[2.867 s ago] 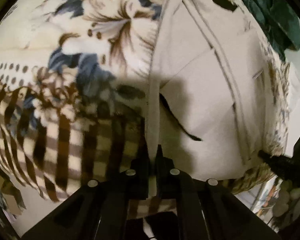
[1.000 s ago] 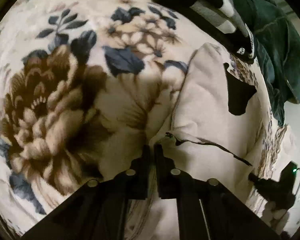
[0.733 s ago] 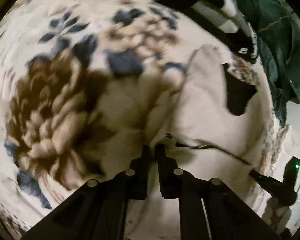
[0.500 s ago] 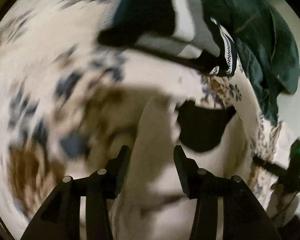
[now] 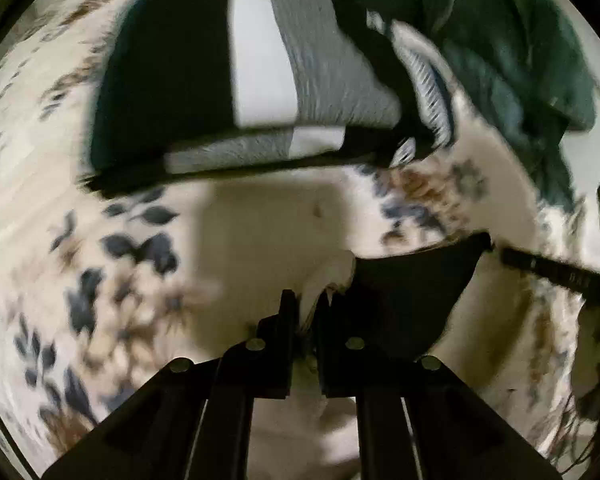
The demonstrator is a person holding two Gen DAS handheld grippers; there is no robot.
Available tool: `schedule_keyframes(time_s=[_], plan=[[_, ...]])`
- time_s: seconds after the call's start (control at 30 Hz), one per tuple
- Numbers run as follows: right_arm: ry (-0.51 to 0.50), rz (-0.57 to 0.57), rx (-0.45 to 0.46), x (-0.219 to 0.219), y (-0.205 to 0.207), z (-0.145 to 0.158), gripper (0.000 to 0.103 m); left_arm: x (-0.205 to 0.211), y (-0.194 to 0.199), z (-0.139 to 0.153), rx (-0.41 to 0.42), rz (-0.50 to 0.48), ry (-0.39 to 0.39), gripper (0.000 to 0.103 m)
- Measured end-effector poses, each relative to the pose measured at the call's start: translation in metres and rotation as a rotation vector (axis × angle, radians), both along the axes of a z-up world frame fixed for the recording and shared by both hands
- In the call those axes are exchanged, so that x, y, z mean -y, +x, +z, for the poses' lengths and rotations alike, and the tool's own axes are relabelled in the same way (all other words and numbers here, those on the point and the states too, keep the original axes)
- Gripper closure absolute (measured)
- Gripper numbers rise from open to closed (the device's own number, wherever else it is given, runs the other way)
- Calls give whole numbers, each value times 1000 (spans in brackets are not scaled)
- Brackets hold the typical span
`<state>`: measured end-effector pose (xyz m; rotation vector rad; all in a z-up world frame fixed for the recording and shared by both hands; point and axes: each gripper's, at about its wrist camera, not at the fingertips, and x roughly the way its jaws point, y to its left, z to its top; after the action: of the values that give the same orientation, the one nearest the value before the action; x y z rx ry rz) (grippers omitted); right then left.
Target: Fold small clothes
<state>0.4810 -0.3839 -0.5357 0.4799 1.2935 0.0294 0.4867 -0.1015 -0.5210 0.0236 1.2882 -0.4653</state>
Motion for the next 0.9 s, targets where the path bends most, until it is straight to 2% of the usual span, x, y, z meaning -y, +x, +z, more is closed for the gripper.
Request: schedule_keyframes(time_s=[0.1,0.17,0.3,0.37,0.43,0.5,0.6,0.63,0.67,0.7,0.73,0.77,0.9], plan=[[35,-25,64,8,-49,34,97,-20,-35,38,43,27,-70,96],[49,-23,71,12,-90,49,97,-34,-60,57,55,42,-107,96],[35,11,76,-6,-167,58,97,-51,-122,69,28,75,-138,96],[41,23,55,-7,-218,53,97,-62,-149,60,-18,108,-141,96],[47,39,20,-13,-251,37,97,-76,-177,42,-96,134,-150,95],[37,56,-33,-18,-275,12,97,-93,-201,13,-202,163,-129,92],[73,45,-149,-15,-299,-25,95,-115,-225,-20,-364,238,-152,88],[94,40,-187,-14,-305,-35,92,-126,-232,-23,-393,270,-175,87],[111,32,-218,-10,-312,-40,84,-135,-238,-22,-404,291,-194,78],[122,23,-240,-7,-318,-44,78,-144,-242,-19,-406,311,-208,73],[130,17,-246,-5,-322,-44,64,-151,-245,-15,-401,331,-215,65],[149,6,-241,-1,-327,-43,57,-157,-246,-12,-392,350,-215,60],[241,-115,-153,25,-338,-22,55,-159,-220,-7,-366,394,-238,60]])
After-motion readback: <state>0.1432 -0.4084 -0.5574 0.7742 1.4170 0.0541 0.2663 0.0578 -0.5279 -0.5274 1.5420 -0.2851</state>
